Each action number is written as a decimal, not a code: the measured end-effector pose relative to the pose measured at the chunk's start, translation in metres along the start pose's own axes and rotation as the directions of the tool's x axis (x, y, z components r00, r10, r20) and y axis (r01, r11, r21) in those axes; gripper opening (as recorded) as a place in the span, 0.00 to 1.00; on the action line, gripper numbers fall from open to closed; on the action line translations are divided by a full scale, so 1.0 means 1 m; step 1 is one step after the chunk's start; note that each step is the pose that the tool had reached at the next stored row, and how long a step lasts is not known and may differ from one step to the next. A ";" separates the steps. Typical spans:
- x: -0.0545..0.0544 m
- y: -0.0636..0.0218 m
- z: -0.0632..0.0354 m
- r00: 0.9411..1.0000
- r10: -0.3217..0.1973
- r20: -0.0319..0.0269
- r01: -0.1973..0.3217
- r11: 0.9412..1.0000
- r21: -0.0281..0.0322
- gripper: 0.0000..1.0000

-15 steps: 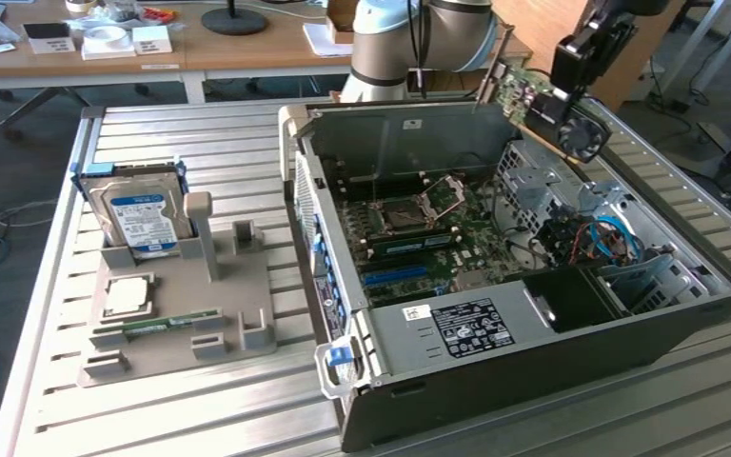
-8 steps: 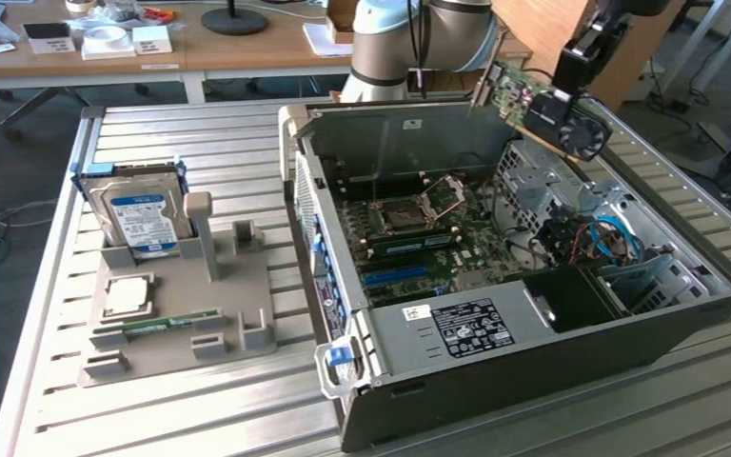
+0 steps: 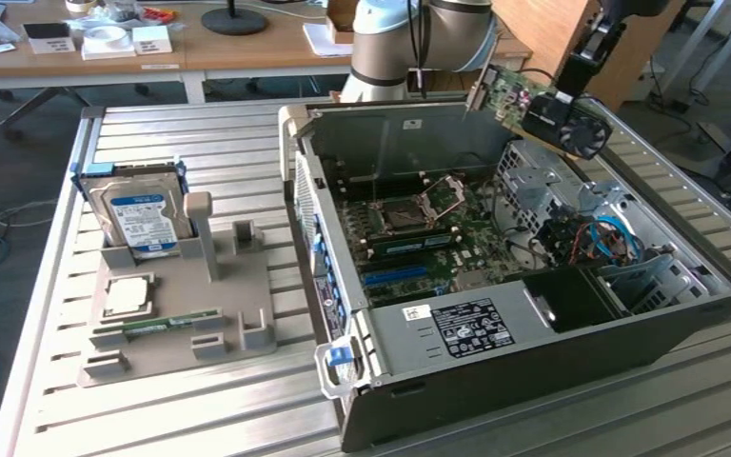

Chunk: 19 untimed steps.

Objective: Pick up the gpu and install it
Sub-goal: 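Insert the gpu into the slot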

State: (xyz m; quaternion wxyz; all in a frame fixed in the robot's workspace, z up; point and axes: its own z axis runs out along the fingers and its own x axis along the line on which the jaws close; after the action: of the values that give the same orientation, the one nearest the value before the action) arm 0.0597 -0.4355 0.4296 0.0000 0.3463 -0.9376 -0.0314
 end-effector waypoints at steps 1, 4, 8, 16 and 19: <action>0.000 0.0000 0.0001 1.000 -0.017 -0.001 0.017 1.000 0.000 0.27; 0.000 0.0000 0.0002 0.998 -0.070 -0.004 0.070 0.998 -0.002 0.27; 0.000 0.0000 0.0003 0.990 -0.142 -0.008 0.142 0.990 -0.004 0.27; 0.000 -0.0001 0.0008 0.953 -0.302 -0.017 0.302 0.953 -0.009 0.27; 0.000 -0.0001 0.0010 0.936 -0.352 -0.019 0.352 0.936 -0.011 0.27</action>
State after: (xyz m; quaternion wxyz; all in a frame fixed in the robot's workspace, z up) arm 0.0597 -0.4355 0.4286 0.0056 0.5089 -0.8602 -0.0309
